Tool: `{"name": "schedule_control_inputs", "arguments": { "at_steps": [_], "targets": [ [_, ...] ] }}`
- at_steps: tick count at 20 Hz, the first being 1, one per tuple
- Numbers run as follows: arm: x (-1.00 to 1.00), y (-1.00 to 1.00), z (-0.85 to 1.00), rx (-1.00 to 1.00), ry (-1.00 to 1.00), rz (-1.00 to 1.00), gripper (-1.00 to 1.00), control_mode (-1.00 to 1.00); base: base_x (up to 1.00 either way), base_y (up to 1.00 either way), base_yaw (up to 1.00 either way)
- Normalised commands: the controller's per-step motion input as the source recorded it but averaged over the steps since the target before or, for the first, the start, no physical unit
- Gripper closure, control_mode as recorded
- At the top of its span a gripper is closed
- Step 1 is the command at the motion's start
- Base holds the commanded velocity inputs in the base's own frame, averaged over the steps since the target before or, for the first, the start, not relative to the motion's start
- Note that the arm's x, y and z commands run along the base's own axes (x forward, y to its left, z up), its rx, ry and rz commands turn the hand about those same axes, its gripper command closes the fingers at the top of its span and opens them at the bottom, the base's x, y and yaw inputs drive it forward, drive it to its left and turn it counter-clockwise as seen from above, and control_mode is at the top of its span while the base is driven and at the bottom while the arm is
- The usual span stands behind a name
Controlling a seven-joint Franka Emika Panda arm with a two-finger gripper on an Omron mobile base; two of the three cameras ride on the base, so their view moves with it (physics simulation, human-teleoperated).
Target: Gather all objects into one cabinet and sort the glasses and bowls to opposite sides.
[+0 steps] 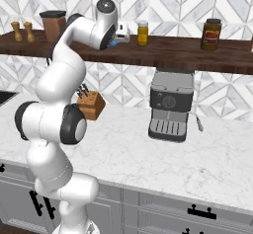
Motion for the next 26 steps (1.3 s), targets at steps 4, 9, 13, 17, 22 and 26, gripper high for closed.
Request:
{"name": "schedule_control_inputs", "arguments": {
  "at_steps": [4,9,13,17,22,26],
  "targets": [
    [0.15,0.0,0.0,0.0,0.0,-0.01,-1.0,-1.0,0.0,0.0,0.0],
    [-0.1,0.0,0.0,0.0,0.0,0.0,-1.0,-1.0,0.0,0.0,0.0],
    [-0.16,0.0,0.0,0.0,0.0,-0.01,-1.0,-1.0,0.0,0.0,0.0],
    [-0.09,0.0,-0.06,0.0,0.0,-0.03,-1.0,-1.0,0.0,0.0,0.0],
    [-0.01,0.0,-0.01,0.0,0.0,-0.02,-1.0,-1.0,0.0,0.0,0.0],
    [0.0,0.0,-0.02,0.0,0.0,-0.01,-1.0,-1.0,0.0,0.0,0.0]
  ]
}}
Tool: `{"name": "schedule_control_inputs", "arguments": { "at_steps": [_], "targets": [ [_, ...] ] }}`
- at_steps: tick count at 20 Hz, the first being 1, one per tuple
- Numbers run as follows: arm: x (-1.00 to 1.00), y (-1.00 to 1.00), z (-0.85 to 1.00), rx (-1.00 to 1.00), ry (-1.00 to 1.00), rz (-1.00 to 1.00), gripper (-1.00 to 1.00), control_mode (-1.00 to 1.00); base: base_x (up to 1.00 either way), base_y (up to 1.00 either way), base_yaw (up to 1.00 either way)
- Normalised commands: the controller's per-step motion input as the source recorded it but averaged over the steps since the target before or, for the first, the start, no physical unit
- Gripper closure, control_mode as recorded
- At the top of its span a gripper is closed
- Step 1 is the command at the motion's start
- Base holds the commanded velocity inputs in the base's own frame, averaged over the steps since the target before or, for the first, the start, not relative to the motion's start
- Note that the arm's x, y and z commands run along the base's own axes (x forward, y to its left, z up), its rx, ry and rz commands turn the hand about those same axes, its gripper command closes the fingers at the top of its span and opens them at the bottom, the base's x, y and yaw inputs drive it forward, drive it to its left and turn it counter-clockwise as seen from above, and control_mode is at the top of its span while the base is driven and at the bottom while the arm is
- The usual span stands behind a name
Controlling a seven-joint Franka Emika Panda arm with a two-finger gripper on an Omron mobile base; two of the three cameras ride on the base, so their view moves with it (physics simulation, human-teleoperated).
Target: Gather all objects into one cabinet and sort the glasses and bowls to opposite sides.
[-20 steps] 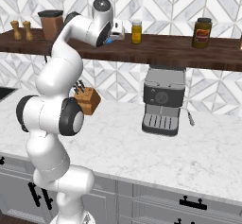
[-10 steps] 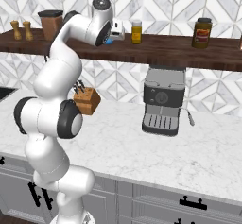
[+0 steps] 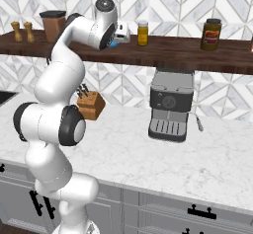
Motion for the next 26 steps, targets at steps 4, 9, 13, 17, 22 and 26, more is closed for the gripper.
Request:
{"name": "schedule_control_inputs", "arguments": {
  "at_steps": [4,9,13,17,22,26],
  "targets": [
    [-0.1,0.0,-0.14,0.0,-0.01,0.0,-1.0,-1.0,0.0,0.0,0.0],
    [-0.1,0.0,-0.2,0.0,-0.02,0.0,-1.0,-1.0,0.0,0.0,0.0],
    [-0.01,0.0,-0.06,0.0,-0.02,0.0,-1.0,-1.0,0.0,0.0,0.0],
    [0.0,0.01,0.0,0.0,-0.02,0.0,-1.0,-1.0,0.0,0.0,0.0],
    [0.05,0.02,0.0,0.0,-0.01,0.0,1.0,-1.0,0.0,0.0,0.0],
    [0.0,0.0,0.0,0.0,-0.01,0.0,1.0,-1.0,0.0,0.0,0.0]
  ]
}}
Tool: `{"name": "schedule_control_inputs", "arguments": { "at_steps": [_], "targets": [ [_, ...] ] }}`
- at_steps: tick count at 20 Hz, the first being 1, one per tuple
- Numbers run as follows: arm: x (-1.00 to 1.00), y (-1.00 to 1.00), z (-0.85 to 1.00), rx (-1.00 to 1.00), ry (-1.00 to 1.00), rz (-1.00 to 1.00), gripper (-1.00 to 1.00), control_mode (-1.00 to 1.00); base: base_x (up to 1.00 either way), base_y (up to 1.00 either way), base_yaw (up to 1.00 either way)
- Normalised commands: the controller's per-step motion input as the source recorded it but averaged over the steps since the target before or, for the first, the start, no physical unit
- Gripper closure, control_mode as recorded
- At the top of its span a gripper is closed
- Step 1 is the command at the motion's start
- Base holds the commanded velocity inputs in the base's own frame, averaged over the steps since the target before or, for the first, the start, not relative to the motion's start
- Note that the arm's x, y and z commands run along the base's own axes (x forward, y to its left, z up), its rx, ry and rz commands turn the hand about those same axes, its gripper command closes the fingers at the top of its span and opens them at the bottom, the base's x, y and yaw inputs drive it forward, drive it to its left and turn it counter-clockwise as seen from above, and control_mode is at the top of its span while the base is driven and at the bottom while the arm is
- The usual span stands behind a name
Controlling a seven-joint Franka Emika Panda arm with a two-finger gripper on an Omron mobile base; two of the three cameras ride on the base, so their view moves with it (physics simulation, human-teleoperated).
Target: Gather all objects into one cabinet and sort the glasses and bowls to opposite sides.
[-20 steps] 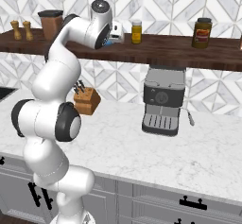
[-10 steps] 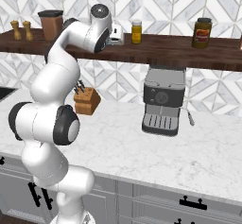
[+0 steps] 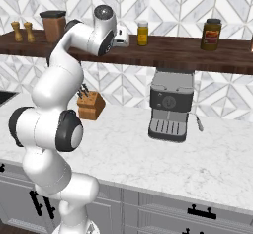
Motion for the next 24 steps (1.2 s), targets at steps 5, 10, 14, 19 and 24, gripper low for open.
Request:
{"name": "schedule_control_inputs", "arguments": {
  "at_steps": [5,10,14,19,24],
  "targets": [
    [0.0,0.0,0.0,0.0,-0.03,0.0,1.0,-1.0,0.0,0.0,0.0],
    [-0.2,0.0,0.0,0.0,-0.03,0.0,1.0,-1.0,0.0,0.0,0.0],
    [-0.48,0.0,0.0,0.0,-0.04,0.0,1.0,-1.0,0.0,0.0,0.0],
    [-0.92,0.0,0.18,0.02,-0.05,0.02,1.0,-1.0,0.0,0.0,0.0],
    [-1.0,0.0,0.16,0.04,-0.06,0.04,1.0,-1.0,0.0,0.0,0.0]
  ]
}}
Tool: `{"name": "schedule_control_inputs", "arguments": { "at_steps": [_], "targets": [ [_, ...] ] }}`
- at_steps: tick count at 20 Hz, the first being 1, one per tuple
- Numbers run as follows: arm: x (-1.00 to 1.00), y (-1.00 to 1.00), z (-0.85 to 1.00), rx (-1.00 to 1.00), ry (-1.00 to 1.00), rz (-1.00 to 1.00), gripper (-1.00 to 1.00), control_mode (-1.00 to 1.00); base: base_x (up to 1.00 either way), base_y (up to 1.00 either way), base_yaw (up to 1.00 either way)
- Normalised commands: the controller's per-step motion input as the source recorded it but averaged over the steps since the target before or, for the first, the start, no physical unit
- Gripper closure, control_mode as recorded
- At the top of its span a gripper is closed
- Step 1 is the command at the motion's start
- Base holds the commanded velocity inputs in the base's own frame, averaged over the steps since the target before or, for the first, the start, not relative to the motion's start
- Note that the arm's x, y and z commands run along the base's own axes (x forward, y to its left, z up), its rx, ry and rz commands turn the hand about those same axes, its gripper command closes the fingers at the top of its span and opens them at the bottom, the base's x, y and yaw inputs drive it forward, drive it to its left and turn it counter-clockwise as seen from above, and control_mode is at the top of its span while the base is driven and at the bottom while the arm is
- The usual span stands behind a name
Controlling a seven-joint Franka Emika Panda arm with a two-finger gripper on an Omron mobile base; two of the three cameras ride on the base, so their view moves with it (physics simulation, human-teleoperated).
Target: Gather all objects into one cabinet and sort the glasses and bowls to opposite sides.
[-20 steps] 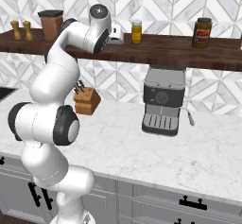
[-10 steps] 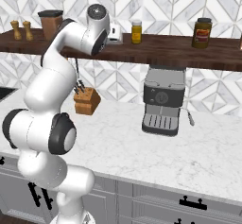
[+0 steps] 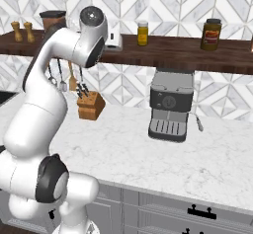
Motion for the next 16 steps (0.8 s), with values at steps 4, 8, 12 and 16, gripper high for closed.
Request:
{"name": "schedule_control_inputs", "arguments": {
  "at_steps": [4,8,12,16],
  "targets": [
    [-1.0,0.04,0.09,0.02,-0.01,0.07,1.0,-1.0,0.0,0.0,0.0],
    [-1.0,0.04,0.01,0.0,0.0,0.07,1.0,-1.0,0.0,0.0,0.0],
    [-1.0,0.13,0.0,0.0,0.0,0.0,1.0,-1.0,0.0,0.0,0.0],
    [-0.97,0.15,-0.08,0.0,0.09,0.0,1.0,-1.0,0.0,0.0,0.0]
  ]
}}
